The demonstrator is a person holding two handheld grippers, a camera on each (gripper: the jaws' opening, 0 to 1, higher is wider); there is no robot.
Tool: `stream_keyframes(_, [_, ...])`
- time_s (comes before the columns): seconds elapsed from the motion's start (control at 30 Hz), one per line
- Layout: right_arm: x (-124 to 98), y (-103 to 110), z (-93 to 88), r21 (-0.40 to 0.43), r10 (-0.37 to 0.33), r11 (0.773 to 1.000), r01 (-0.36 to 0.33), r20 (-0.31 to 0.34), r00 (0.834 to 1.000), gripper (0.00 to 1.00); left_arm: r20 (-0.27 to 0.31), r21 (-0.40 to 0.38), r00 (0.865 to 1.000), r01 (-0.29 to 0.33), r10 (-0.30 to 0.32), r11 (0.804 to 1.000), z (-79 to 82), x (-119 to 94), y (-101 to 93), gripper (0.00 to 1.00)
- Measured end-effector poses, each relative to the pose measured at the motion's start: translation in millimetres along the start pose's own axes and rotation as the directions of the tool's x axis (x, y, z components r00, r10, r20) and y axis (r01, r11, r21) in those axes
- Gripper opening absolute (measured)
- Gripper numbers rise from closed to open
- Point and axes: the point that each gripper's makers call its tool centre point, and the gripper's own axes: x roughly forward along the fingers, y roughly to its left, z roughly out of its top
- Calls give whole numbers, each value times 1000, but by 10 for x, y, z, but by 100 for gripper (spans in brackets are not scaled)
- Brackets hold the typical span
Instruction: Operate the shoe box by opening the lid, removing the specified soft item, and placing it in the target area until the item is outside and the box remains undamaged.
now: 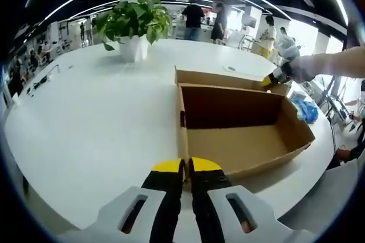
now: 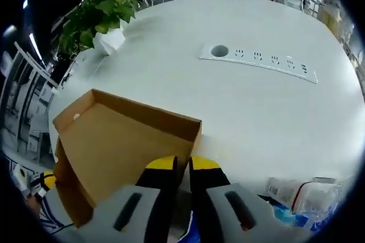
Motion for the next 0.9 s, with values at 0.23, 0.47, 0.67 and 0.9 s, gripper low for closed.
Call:
stream_keyframes(0.23, [-58, -1, 109, -4, -13, 1000, 13, 37, 999, 4, -7, 13, 1000, 0, 0, 1000, 2, 0, -9, 1])
stream_keyframes(0.47, [-139, 40, 173, -4, -13, 1000, 13, 77, 997, 3, -11, -3, 1000, 5, -5, 1000, -3, -3, -8, 1])
stream_keyframes(0.67, [-229, 91, 186, -21, -17, 1000, 19, 104, 994, 2, -13, -11, 1000, 9, -9, 1000, -9, -8, -9, 1])
stream_keyframes(0.9, [-376, 177, 287, -42, -7, 999, 14, 166, 986, 1, -17, -3, 1000, 5, -6, 1000, -20, -15, -14, 1])
